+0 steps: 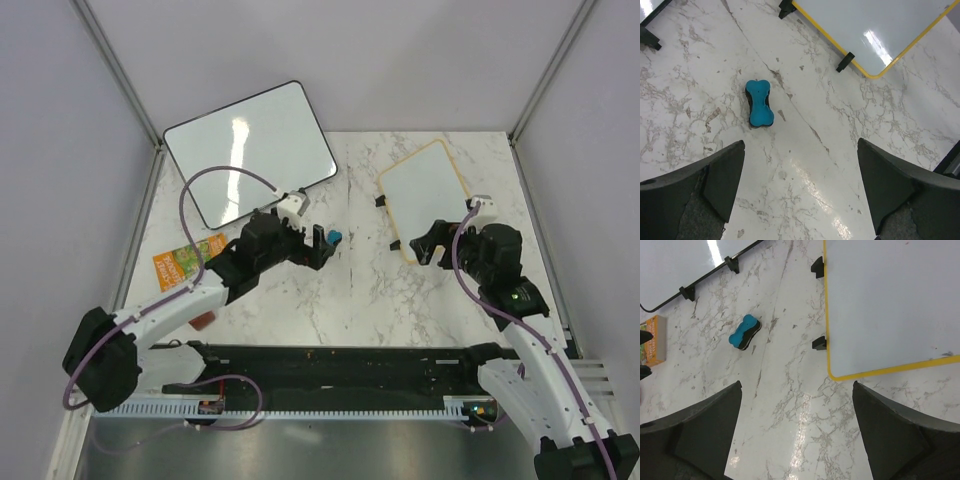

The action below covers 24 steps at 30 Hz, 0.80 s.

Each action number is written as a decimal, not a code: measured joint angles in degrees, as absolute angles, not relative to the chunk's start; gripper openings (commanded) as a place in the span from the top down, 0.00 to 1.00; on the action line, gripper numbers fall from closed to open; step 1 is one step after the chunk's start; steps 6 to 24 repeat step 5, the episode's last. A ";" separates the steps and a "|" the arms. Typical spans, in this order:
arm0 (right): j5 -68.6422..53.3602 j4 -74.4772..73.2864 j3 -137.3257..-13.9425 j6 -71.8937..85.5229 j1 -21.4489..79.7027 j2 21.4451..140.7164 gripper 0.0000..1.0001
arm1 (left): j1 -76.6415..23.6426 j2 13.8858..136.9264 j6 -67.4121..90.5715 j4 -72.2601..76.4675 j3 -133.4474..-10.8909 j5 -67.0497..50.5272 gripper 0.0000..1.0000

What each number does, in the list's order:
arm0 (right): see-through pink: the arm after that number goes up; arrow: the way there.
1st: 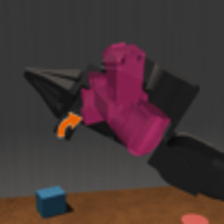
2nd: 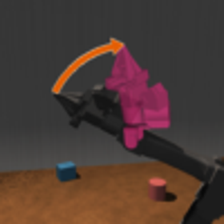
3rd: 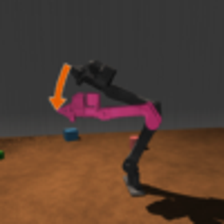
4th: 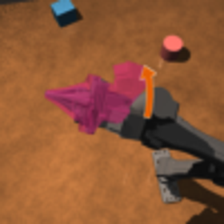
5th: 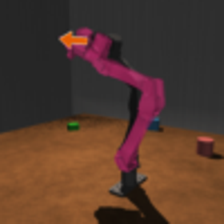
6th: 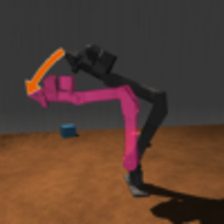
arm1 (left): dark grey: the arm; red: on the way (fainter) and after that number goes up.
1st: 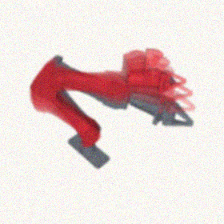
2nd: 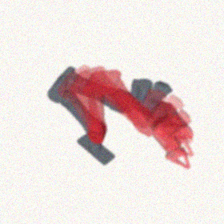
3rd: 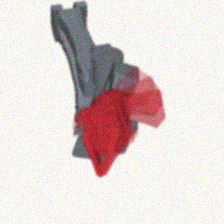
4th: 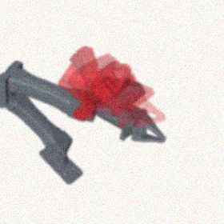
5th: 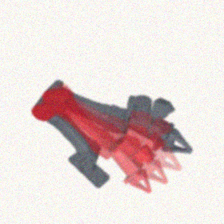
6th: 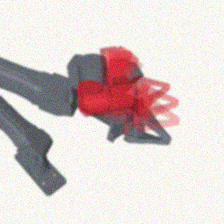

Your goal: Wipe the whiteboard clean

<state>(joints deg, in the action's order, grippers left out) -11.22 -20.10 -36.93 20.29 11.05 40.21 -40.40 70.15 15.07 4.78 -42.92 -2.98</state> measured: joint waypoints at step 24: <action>-10.20 -20.03 -36.95 20.21 11.05 41.08 0.02 | -40.36 59.11 15.16 6.87 -34.87 -1.17 0.01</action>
